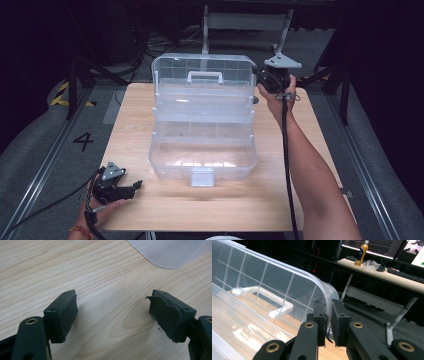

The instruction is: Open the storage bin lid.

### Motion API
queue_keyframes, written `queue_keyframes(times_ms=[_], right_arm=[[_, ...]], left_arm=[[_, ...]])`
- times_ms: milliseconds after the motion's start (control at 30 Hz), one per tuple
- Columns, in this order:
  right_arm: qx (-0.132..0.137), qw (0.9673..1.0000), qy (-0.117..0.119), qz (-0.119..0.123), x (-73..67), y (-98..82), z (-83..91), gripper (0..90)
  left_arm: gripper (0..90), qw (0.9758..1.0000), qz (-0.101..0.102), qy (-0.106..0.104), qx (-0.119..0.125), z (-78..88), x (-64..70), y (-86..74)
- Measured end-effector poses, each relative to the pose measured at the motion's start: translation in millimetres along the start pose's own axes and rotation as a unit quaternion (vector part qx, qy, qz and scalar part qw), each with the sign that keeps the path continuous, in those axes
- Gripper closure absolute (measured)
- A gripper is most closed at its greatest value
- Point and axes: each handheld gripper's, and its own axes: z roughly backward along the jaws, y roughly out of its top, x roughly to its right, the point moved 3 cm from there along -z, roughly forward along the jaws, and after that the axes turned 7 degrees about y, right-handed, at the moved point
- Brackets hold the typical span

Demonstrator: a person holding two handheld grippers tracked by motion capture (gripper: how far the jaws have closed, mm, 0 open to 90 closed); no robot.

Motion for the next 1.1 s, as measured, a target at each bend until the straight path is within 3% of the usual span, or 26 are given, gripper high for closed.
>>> queue_keyframes(times_ms=[700,833,1100], right_arm=[[-0.035,0.9994,-0.005,-0.001,12.1,-4.3,-29.2,83.1],[-0.035,0.9993,0.003,-0.015,15.3,-6.4,-32.8,83.1],[-0.042,0.999,0.003,-0.015,18.3,-8.9,-40.4,82.7]], left_arm=[[22.9,1.0,-0.001,-0.001,-0.001,-0.3,0.0,0.5],[22.9,1.0,-0.001,-0.001,0.0,-0.4,0.0,0.4],[22.9,1.0,-0.001,-0.002,0.0,-0.5,0.2,0.4]])
